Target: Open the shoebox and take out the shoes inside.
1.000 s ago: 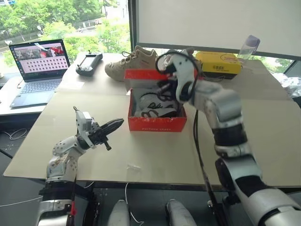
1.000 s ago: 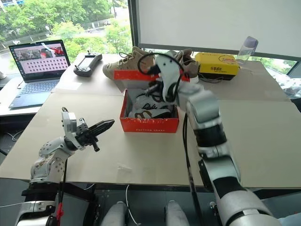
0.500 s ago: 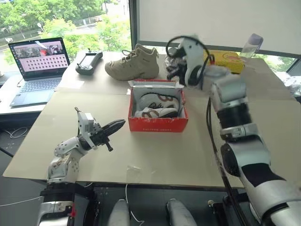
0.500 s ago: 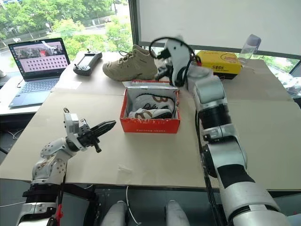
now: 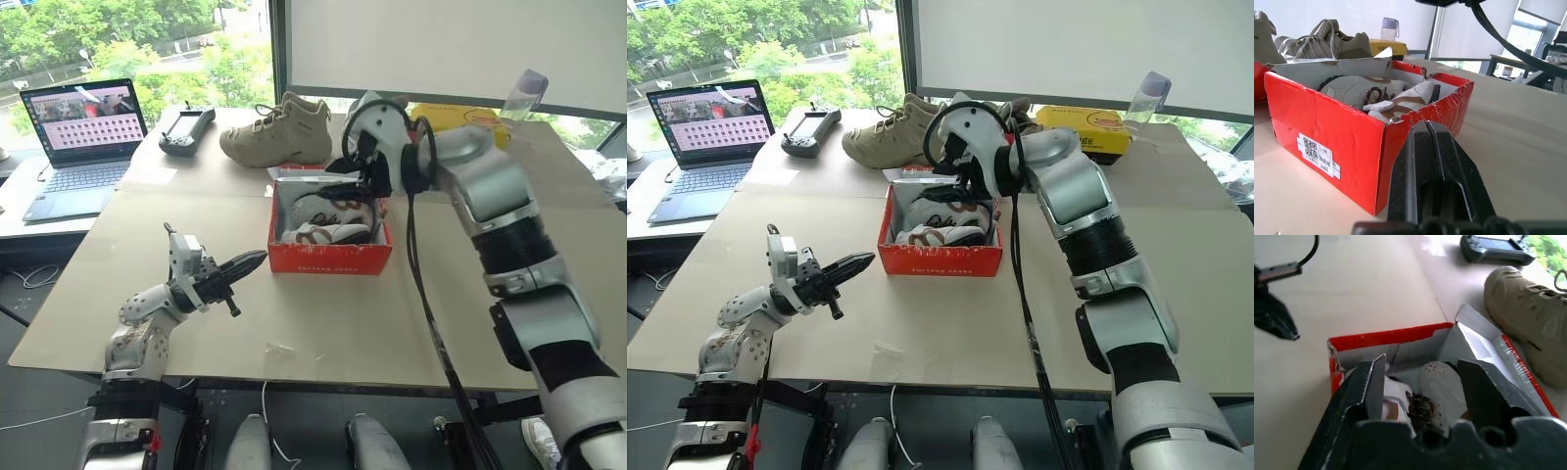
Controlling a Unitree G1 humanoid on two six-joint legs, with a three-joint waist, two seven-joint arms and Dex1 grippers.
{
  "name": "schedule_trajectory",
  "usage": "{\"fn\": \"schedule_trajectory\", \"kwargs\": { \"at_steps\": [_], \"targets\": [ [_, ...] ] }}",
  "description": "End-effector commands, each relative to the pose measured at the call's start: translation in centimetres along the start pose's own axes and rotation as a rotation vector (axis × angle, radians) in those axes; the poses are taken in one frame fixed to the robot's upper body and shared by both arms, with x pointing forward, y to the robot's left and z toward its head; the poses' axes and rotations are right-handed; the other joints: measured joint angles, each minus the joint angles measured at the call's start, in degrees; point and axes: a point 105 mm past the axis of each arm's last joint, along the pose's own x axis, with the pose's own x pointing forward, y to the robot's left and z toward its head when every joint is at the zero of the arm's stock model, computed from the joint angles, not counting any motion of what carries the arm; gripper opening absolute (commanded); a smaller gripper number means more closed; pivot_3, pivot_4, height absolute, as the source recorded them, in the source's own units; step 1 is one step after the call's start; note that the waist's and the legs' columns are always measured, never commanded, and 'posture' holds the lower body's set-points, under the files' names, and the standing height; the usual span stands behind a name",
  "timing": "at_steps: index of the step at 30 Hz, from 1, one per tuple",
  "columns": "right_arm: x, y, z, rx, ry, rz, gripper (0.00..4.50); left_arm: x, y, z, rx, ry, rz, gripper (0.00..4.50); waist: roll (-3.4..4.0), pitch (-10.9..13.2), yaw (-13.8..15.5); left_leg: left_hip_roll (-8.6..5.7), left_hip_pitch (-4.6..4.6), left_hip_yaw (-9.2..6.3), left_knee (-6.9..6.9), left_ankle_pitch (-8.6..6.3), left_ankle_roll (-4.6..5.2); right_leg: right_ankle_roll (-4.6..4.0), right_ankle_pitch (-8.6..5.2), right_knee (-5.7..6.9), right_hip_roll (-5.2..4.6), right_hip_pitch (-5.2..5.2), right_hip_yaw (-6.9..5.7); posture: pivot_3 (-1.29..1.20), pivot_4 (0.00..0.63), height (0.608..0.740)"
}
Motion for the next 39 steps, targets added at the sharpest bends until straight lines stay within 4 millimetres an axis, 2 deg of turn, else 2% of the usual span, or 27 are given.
{"fn": "schedule_trajectory", "kwargs": {
  "at_steps": [1,5,8,13,20,22,23,31,39],
  "targets": [
    [-0.5,-0.3,-0.9,-0.163,0.079,0.053,4.43,0.3,-0.4,1.0,0.030,-0.026,-0.019,0.00,0.00,0.00,0.01,0.00,0.00,0.00,0.00,0.00,0.00,0.00,0.00,0.00,0.00,0.00,0.00,0.00,0.150,0.712],
    [0.0,-0.5,-3.7,-0.263,0.201,0.098,4.47,-0.2,-0.3,1.0,0.032,-0.021,-0.005,0.00,0.00,0.00,-0.12,0.00,0.01,0.00,-0.01,0.00,-0.01,0.00,0.01,0.01,0.00,-0.02,0.00,0.00,0.150,0.712],
    [0.4,-0.3,-4.7,-0.294,0.230,0.127,4.47,-0.4,-0.3,0.9,0.032,-0.014,0.003,0.00,0.01,0.00,-0.14,0.00,0.02,0.00,-0.03,0.01,-0.01,-0.01,0.01,0.01,0.00,-0.02,0.00,0.00,0.150,0.712],
    [1.6,0.6,-5.8,-0.328,0.250,0.172,4.47,-0.6,-0.4,0.9,0.029,-0.007,0.013,0.00,0.01,0.01,-0.17,0.00,0.02,0.00,-0.05,0.01,-0.01,-0.01,0.01,0.02,0.00,-0.02,0.00,0.00,0.150,0.712],
    [2.9,1.2,-6.2,-0.304,0.241,0.186,4.47,-0.8,-0.1,0.7,0.031,0.003,0.028,0.00,0.01,0.01,-0.03,0.00,0.09,-0.01,-0.03,0.02,-0.03,-0.02,0.01,0.07,0.00,0.04,0.00,0.00,0.150,0.712],
    [3.0,1.3,-6.6,-0.308,0.255,0.191,3.93,-0.8,-0.1,0.7,0.033,0.004,0.030,0.00,0.01,0.01,0.02,0.00,0.09,-0.01,-0.02,0.02,-0.04,-0.02,0.01,0.09,0.00,0.04,0.00,0.00,0.150,0.712],
    [3.0,1.4,-6.8,-0.309,0.261,0.197,3.83,-0.8,0.0,0.7,0.034,0.004,0.031,0.00,0.01,0.01,0.11,0.00,0.09,-0.01,-0.03,0.02,-0.04,-0.03,0.02,0.09,0.00,0.04,0.00,0.00,0.150,0.712],
    [3.5,2.2,-7.8,-0.294,0.277,0.227,1.16,-0.5,-0.2,1.0,0.039,-0.009,0.026,0.00,0.02,0.01,0.06,0.00,0.11,-0.02,-0.02,0.04,-0.06,-0.03,0.02,0.15,0.00,0.04,-0.01,0.00,0.150,0.712],
    [3.8,2.3,-7.7,-0.291,0.267,0.217,1.16,-0.3,0.0,0.9,0.041,-0.001,0.026,0.00,0.02,0.01,0.02,0.00,0.26,-0.01,-0.01,0.06,-0.09,-0.02,0.01,0.21,0.00,0.14,-0.01,0.00,0.150,0.712]
  ]
}}
